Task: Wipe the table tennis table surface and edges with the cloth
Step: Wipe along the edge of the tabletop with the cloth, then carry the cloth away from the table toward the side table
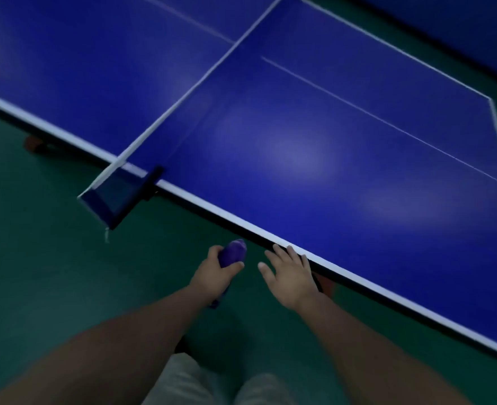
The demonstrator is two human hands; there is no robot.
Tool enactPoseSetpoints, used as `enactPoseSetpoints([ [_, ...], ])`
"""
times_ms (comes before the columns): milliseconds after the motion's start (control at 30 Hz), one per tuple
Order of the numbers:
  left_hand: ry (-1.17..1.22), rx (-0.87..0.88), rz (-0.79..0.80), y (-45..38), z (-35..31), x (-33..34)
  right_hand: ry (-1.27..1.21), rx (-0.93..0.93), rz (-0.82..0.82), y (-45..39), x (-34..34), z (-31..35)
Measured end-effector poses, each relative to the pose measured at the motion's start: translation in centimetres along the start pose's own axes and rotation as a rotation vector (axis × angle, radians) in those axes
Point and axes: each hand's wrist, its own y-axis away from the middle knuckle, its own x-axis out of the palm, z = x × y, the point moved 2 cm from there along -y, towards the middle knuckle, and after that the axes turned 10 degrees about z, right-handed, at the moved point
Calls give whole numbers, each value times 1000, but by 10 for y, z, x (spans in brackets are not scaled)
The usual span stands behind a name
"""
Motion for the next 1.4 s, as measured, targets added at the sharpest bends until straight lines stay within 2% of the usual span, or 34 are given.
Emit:
enactPoseSetpoints([
  [200, -427, 155, 180, 19, -81, 105, -166, 115, -116, 99, 12, -124],
  [400, -727, 345, 297, 55, -155, 276, -263, 263, -200, 217, 47, -277],
  [633, -1064, 523, 471, 103, -213, 474, -335, 420, -279, 347, 82, -438],
  [767, -1140, 604, 546, 111, -243, 572, -400, 532, -331, 402, 96, -522],
  [933, -1122, 642, 626, 101, -288, 686, -460, 654, -387, 443, 94, -625],
  [1400, -1108, 737, 734, 8, -423, 1008, -459, 794, -387, 440, 20, -931],
])
